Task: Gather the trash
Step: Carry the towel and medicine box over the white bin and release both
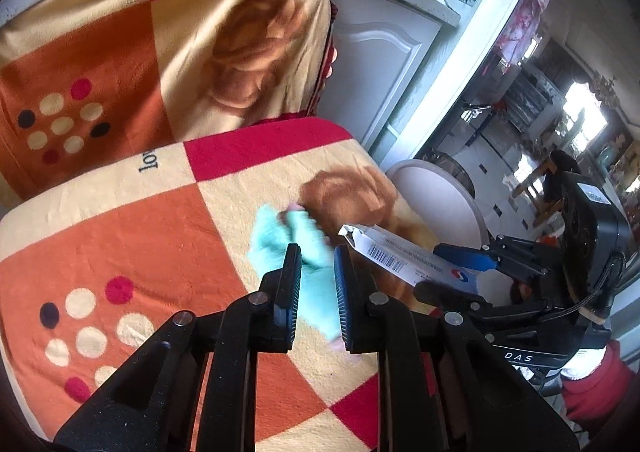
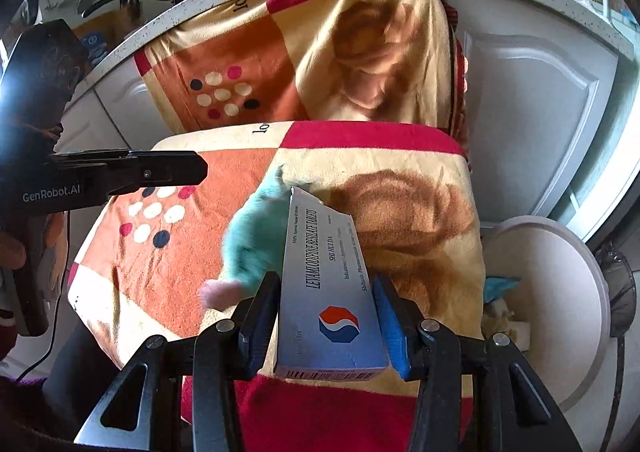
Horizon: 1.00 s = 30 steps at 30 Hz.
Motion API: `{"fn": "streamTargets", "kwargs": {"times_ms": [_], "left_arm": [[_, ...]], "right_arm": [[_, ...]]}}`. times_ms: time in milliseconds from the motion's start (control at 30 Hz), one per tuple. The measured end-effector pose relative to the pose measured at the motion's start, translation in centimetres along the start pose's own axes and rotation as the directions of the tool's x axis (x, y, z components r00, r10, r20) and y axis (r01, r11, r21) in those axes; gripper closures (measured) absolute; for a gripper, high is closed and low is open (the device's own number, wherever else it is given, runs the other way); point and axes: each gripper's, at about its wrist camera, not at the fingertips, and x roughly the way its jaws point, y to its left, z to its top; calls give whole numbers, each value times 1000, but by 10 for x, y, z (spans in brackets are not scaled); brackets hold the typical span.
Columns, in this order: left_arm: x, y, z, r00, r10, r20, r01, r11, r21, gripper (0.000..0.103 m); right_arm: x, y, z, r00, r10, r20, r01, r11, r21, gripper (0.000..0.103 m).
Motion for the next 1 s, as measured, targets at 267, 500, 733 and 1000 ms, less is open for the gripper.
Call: {"fn": "streamTargets", "kwargs": {"times_ms": [267,500,733,1000], "left_arm": [[19,1,-8,991,-105,-80,99,992,-74,63],[58,-1,-15,987,-77,-143,55,987,-152,56],[68,-15,-11,994,31,-109,-42,994,-100,49],[67,5,-20,992,7,-125,-35,975,-217,41]], "right_arm": [[-3,-13,-3,1000,-23,5,22,998,51,57],[-12,-32,-7,999,-35,15,33,995,96,57],[-16,-45,-10,1000,-26,15,24,989,144,57],[-15,-49,-11,1000,-6,20,3,987,162,57]]}}
